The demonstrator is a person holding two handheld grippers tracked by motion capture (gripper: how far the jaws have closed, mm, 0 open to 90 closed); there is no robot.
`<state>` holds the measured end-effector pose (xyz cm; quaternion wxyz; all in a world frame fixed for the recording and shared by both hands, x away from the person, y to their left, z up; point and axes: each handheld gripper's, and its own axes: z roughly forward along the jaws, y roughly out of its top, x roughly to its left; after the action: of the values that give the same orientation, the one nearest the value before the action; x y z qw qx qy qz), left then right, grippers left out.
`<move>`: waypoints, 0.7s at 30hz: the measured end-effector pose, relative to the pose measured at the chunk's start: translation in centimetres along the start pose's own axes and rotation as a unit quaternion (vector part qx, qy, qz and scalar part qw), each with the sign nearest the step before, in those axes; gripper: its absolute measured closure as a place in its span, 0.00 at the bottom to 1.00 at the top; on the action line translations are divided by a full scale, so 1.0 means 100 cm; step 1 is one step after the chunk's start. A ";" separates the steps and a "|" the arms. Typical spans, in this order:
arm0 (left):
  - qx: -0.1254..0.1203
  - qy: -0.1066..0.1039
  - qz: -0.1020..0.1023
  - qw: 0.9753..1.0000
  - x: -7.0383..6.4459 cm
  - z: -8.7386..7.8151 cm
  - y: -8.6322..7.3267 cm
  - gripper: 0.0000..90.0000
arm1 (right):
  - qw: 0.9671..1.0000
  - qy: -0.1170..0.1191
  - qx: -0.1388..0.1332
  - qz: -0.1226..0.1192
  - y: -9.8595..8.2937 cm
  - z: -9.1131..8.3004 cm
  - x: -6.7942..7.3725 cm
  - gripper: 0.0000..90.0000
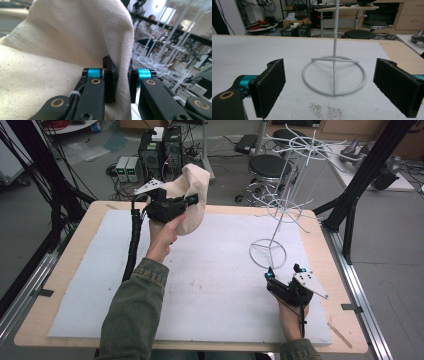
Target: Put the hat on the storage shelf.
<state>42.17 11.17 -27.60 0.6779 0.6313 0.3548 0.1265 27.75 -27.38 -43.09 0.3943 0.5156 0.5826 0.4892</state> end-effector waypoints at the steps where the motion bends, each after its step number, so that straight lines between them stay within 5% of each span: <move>1: -0.005 -0.003 0.001 1.000 -0.003 -0.001 0.003 0.91 | 1.000 -0.001 -0.002 -0.004 0.000 0.000 -0.001 0.11; 11: -0.043 -0.021 0.039 0.998 -0.025 -0.013 0.026 0.91 | 1.000 -0.001 -0.002 0.002 0.000 0.000 -0.001 0.11; 21: -0.099 -0.052 0.065 0.992 -0.042 -0.017 0.047 0.91 | 1.000 0.000 -0.003 0.005 0.000 0.000 -0.002 0.11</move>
<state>39.36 10.66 -21.70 0.7447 0.5888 0.2630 0.1718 27.74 -27.55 -43.07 0.3932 0.5178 0.5782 0.4928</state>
